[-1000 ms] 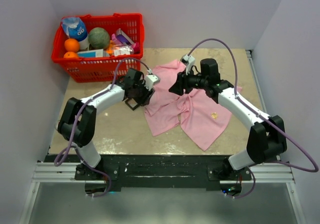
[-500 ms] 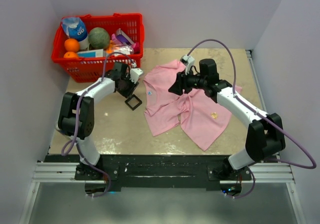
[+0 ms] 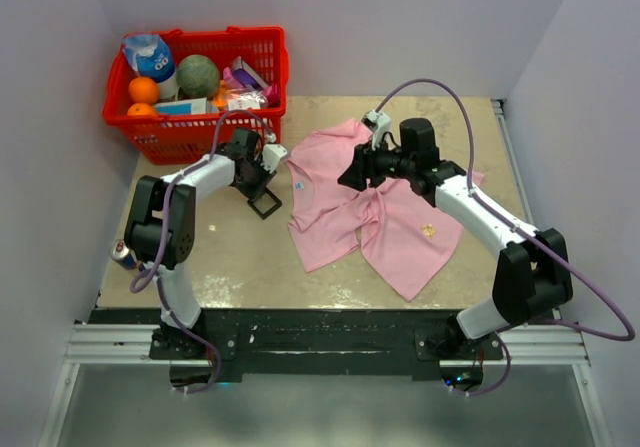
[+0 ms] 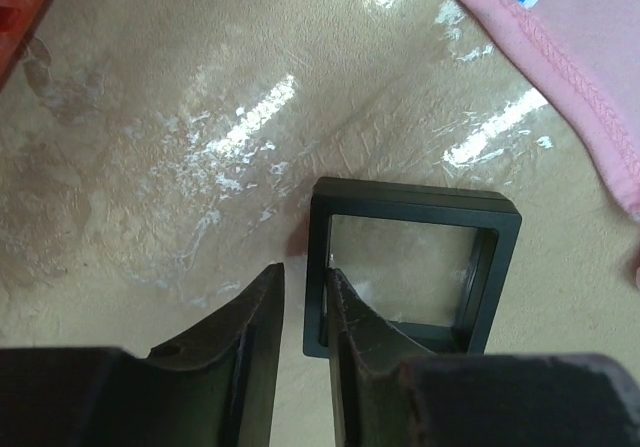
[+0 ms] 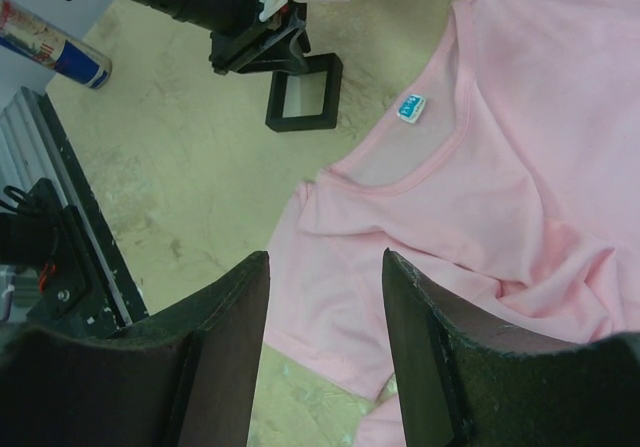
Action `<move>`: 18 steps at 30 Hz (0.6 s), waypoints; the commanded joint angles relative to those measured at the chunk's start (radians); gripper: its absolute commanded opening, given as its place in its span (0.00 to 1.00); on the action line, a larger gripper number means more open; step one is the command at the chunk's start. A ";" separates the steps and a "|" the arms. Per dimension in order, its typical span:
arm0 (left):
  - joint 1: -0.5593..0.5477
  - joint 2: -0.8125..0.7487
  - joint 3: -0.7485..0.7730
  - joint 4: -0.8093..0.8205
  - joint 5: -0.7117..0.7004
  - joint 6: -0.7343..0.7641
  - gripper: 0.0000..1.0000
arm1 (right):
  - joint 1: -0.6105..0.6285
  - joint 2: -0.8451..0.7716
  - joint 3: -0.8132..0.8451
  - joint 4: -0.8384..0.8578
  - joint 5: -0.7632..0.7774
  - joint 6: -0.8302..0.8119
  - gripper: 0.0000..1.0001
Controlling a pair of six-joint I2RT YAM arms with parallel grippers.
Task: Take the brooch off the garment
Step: Pick up the brooch box from the center of the board.
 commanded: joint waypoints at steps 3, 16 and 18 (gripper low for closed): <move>-0.005 0.013 0.041 -0.025 0.016 0.032 0.17 | -0.001 -0.011 0.017 0.026 0.018 0.002 0.53; -0.159 -0.402 -0.030 -0.027 0.250 0.352 0.00 | -0.004 0.131 0.159 -0.049 -0.193 0.110 0.68; -0.234 -0.556 -0.129 0.115 0.251 0.495 0.00 | -0.010 0.203 0.268 -0.107 -0.312 0.126 0.68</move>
